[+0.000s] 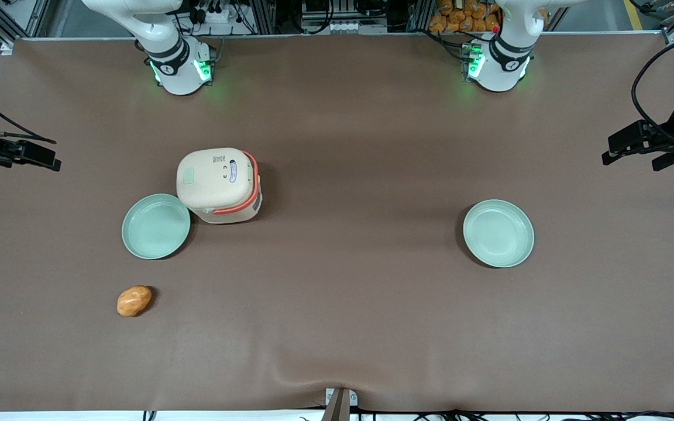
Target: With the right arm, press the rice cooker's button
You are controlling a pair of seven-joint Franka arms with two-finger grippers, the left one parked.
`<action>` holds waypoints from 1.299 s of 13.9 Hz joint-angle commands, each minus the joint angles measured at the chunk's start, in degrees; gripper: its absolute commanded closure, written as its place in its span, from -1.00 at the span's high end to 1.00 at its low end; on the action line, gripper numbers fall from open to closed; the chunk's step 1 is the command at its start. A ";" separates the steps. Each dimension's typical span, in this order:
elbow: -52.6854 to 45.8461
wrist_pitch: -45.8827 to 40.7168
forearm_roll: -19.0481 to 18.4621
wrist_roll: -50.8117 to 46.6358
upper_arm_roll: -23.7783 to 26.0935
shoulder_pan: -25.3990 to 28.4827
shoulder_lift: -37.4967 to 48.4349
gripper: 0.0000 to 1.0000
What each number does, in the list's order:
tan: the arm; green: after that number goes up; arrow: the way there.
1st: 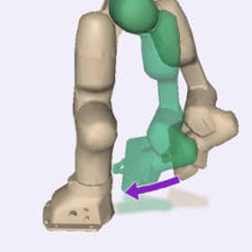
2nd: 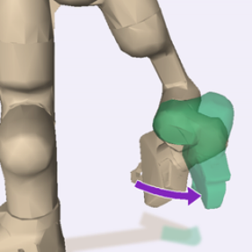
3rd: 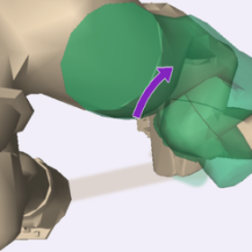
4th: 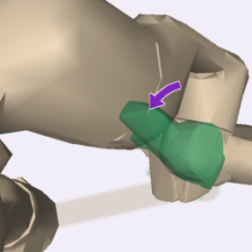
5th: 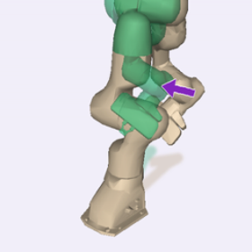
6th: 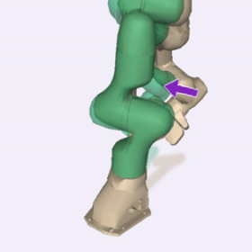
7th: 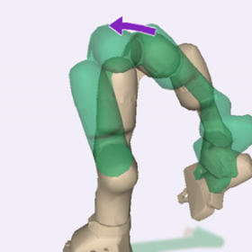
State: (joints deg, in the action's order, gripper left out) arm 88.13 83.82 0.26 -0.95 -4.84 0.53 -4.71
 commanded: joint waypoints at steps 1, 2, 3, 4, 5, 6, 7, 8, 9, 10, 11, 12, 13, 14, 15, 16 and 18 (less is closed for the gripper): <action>1.07 0.12 -1.32 0.16 0.45 -0.09 1.19 1.00; 1.08 0.21 -1.32 0.16 0.45 -0.09 1.19 1.00; 0.99 0.30 -1.32 0.25 0.45 0.00 1.19 1.00; 0.90 0.38 -1.32 0.25 0.45 0.09 1.19 1.00; 0.90 0.38 -1.32 0.16 0.45 0.09 1.19 1.00; 0.90 0.47 -1.32 0.34 0.45 0.09 1.19 1.00; 0.81 0.38 -1.32 0.43 0.45 0.00 1.19 1.00; 0.72 0.47 -1.23 0.43 0.45 0.00 1.19 1.00; 0.72 0.38 -0.62 0.43 0.53 0.09 1.19 1.00; 0.72 -0.14 -0.61 0.17 0.53 0.44 1.19 1.00; 0.72 -0.14 -0.96 0.34 0.53 0.35 1.19 1.00; 0.64 0.03 -0.79 0.43 0.53 0.27 1.19 1.00; 0.46 0.12 -0.79 0.43 0.53 0.53 1.10 1.00; 0.20 0.12 -0.70 0.34 0.53 0.88 1.10 1.00; 0.02 -0.05 -0.70 0.34 0.53 1.49 1.10 1.00; -0.24 -0.14 -0.70 0.34 0.53 2.02 1.10 1.00; -0.24 -0.32 -0.62 0.34 0.62 2.81 1.10 1.00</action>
State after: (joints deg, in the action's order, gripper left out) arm 87.70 83.96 0.27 -0.81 -4.25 2.28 -4.69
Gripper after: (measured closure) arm 0.000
